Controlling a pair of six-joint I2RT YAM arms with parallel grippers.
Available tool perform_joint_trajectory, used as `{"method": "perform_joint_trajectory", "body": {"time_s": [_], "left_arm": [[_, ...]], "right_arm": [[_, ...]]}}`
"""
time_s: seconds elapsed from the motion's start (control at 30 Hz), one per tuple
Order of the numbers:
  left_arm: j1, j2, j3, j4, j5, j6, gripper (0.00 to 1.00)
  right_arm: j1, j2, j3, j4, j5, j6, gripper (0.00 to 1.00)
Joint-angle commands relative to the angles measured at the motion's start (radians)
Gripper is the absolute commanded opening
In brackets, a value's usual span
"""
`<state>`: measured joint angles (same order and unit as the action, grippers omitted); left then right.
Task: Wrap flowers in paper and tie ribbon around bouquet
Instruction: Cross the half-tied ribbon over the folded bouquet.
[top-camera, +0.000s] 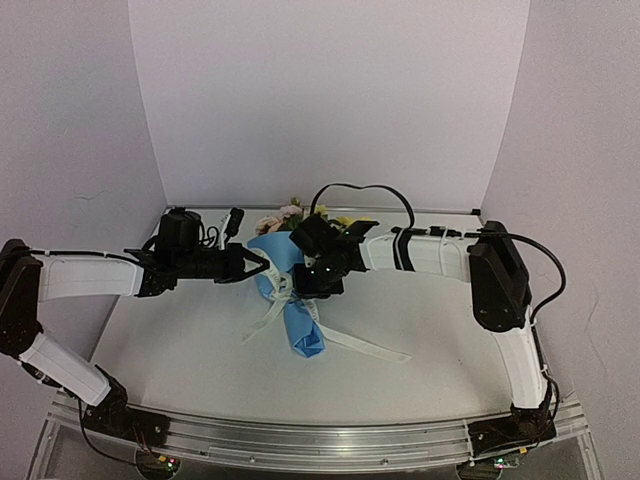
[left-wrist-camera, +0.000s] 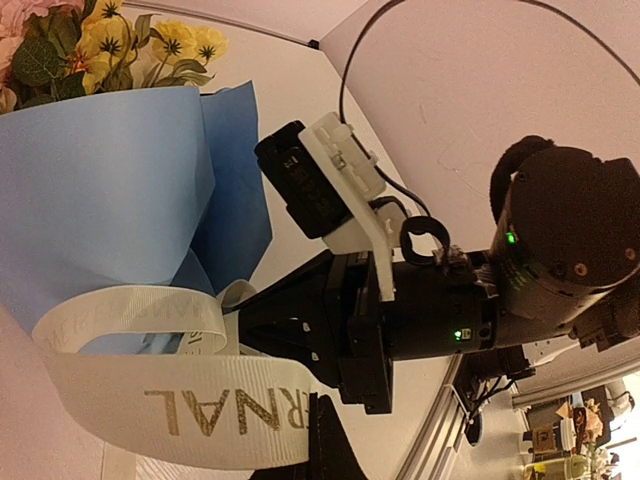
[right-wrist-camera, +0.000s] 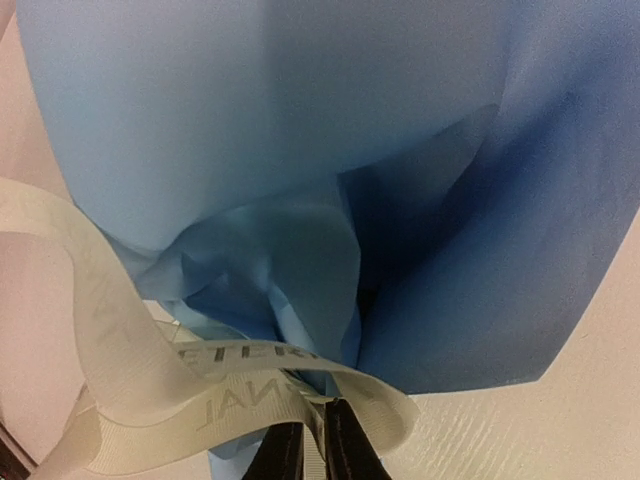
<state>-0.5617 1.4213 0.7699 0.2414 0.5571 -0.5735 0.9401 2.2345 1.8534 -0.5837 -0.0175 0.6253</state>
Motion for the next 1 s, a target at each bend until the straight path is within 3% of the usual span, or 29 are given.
{"method": "perform_joint_trajectory", "body": {"time_s": [0.0,0.23,0.8,0.97], "left_arm": [[0.003,-0.063,-0.014,0.046,0.047,0.018,0.00],[-0.006,-0.058,-0.017,0.029,0.046,0.021,0.00],[-0.021,-0.019,0.003,0.019,0.037,0.023,0.00],[-0.021,-0.019,0.007,0.013,0.038,0.028,0.00]], "right_arm": [[0.001,0.001,0.016,0.007,0.026,0.040,0.11],[0.002,-0.077,-0.059,0.025,0.057,0.035,0.27],[-0.005,-0.216,-0.126,0.053,0.065,-0.029,0.52],[-0.078,-0.178,-0.125,0.081,-0.125,-0.168,0.51]]}}
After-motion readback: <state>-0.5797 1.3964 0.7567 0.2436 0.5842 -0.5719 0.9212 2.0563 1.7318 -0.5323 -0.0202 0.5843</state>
